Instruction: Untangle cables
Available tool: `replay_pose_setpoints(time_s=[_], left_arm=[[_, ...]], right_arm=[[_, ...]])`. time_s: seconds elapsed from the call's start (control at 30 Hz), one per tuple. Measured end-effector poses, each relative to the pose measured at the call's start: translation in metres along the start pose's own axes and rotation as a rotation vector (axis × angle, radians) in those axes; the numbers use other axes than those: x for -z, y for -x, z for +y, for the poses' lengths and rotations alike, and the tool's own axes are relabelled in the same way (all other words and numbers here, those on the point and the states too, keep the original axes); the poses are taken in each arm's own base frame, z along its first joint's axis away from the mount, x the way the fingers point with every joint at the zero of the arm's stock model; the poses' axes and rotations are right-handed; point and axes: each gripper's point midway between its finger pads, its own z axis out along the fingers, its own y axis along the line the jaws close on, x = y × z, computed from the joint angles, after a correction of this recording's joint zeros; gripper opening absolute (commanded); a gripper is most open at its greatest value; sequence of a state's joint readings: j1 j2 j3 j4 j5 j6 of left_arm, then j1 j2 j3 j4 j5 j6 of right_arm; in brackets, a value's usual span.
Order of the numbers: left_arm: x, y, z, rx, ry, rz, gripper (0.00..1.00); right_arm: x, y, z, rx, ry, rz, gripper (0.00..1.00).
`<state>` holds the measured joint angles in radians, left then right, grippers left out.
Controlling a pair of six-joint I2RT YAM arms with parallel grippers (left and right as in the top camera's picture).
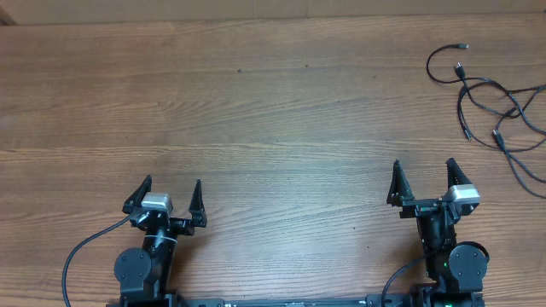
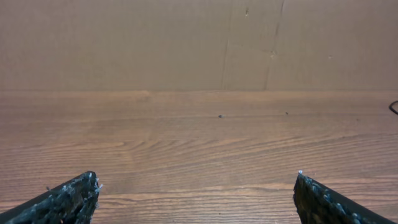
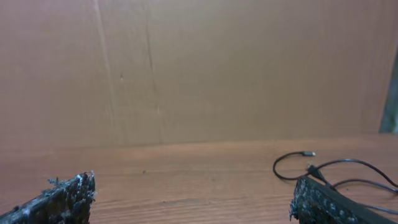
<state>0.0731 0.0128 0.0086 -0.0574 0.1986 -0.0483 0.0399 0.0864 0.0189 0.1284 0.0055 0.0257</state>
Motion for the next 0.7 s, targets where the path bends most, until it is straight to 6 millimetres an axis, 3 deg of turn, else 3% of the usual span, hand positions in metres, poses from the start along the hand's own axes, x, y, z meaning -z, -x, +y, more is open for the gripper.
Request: replay_pose_setpoints(time_s=[0.03, 0.27, 0.43, 0.7], left_arm=[[0.0, 0.0, 0.0, 0.0, 0.0, 0.0, 1.0], [0.0, 0.0, 0.0, -0.001, 0.0, -0.001, 1.0], [0.0, 0.0, 0.0, 0.0, 0.0, 0.0, 1.0], [0.0, 0.0, 0.0, 0.0, 0.0, 0.0, 1.0]], right_arm=[[0.003, -0.008, -0.001, 0.0, -0.006, 0.03, 1.0], [0.005, -0.015, -0.002, 0.018, -0.007, 0.057, 1.0], [0.007, -0.036, 0.002, 0.064, 0.023, 0.144, 1.0], [0.008, -0.037, 0.004, 0.092, 0.036, 0.146, 1.0]])
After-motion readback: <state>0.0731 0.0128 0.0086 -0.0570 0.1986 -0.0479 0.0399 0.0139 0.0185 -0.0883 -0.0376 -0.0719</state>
